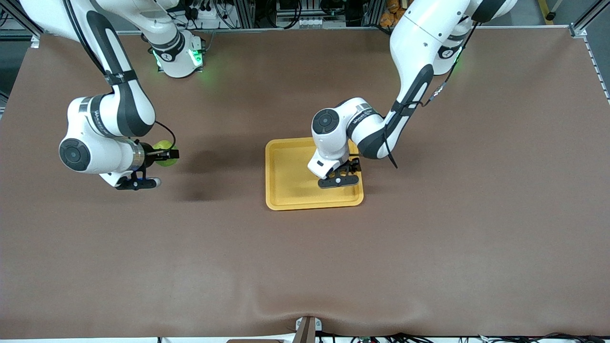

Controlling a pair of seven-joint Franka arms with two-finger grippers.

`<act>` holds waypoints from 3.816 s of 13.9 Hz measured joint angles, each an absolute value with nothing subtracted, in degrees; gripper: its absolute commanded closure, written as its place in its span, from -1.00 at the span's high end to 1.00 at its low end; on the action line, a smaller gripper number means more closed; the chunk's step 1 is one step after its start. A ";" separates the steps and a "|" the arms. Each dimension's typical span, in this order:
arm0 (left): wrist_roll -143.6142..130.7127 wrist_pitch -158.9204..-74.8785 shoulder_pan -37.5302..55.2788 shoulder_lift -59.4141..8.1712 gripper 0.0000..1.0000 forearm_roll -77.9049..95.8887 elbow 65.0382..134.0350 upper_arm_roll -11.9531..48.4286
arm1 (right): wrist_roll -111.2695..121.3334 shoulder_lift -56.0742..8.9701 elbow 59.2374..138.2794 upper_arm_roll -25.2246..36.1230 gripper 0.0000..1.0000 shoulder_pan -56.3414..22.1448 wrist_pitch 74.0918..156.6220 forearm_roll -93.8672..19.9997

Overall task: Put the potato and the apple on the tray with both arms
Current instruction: 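Release the potato on the tray while the right gripper carries the apple, then lower the apple onto the tray with the right gripper while the left withdraws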

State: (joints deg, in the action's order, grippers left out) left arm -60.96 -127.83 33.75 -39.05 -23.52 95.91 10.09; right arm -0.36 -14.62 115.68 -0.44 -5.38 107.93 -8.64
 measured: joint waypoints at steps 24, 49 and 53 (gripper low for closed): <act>-28.41 -104.08 5.94 -12.56 1.00 -9.26 88.72 9.64 | -39.71 -35.05 92.50 -1.04 -1.00 -29.02 110.86 -20.40; -5.99 -92.80 4.20 3.52 1.00 -2.97 98.56 4.49 | -44.85 -42.29 86.99 -0.41 1.00 -33.28 116.60 -25.77; -4.11 -91.74 3.42 4.45 1.00 -2.89 98.56 4.44 | -44.84 -42.26 82.50 0.64 1.00 -32.72 108.44 -24.27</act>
